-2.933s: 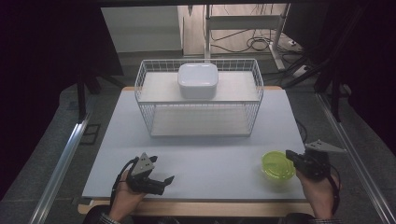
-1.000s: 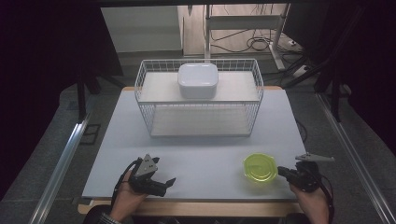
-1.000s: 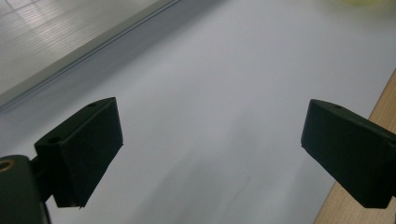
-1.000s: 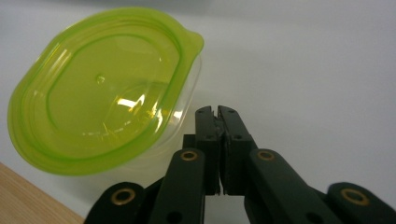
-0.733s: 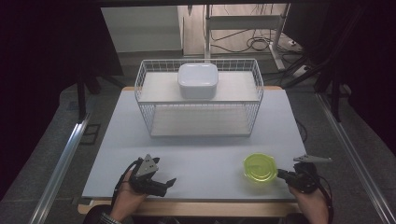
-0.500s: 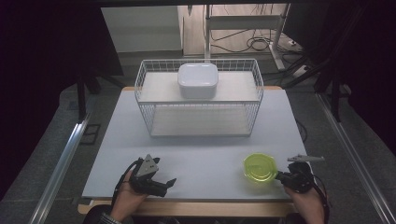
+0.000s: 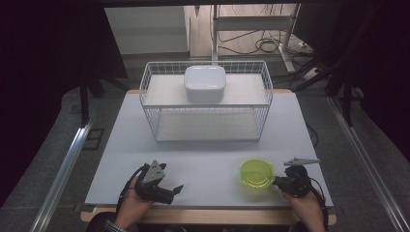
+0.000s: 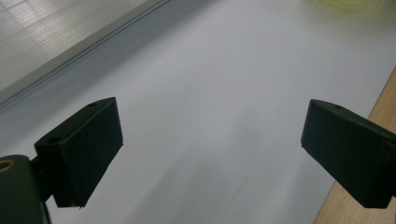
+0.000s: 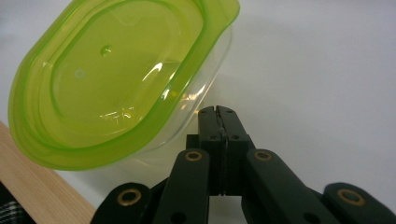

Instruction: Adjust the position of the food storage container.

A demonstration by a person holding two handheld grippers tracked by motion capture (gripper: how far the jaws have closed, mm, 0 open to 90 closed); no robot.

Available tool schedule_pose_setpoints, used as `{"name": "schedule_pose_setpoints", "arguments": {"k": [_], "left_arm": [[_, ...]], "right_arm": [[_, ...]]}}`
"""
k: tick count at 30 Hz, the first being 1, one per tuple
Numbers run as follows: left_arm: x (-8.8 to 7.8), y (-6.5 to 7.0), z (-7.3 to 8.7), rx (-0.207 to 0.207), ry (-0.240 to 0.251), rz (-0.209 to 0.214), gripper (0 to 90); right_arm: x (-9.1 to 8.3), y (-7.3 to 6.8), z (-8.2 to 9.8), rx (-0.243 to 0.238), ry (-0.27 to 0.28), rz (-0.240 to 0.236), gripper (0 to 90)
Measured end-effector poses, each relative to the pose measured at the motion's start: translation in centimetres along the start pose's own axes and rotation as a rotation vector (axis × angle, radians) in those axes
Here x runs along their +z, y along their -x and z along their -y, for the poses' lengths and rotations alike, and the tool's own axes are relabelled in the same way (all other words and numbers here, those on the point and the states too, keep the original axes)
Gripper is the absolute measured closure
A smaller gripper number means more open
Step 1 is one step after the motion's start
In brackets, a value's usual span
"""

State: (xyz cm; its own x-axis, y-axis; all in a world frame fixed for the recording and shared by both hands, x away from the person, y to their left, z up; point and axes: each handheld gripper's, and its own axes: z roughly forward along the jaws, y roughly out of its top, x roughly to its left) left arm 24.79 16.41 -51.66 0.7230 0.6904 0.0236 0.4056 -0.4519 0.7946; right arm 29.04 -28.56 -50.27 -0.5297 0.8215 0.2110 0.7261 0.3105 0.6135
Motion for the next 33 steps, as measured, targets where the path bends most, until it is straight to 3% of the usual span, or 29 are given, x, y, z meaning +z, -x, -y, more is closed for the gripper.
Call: {"name": "schedule_pose_setpoints", "arguments": {"k": [12, 33], "left_arm": [[0.2, 0.1, 0.0, 0.006, -0.009, 0.002, 5.3], [0.2, 0.0, 0.0, 0.003, -0.02, 0.002, 5.5]], "right_arm": [[2.2, -2.1, -1.4, -0.062, -0.003, -0.063, 90.0], [5.7, -6.2, -3.5, -0.127, -0.008, -0.166, 90.0]]}}
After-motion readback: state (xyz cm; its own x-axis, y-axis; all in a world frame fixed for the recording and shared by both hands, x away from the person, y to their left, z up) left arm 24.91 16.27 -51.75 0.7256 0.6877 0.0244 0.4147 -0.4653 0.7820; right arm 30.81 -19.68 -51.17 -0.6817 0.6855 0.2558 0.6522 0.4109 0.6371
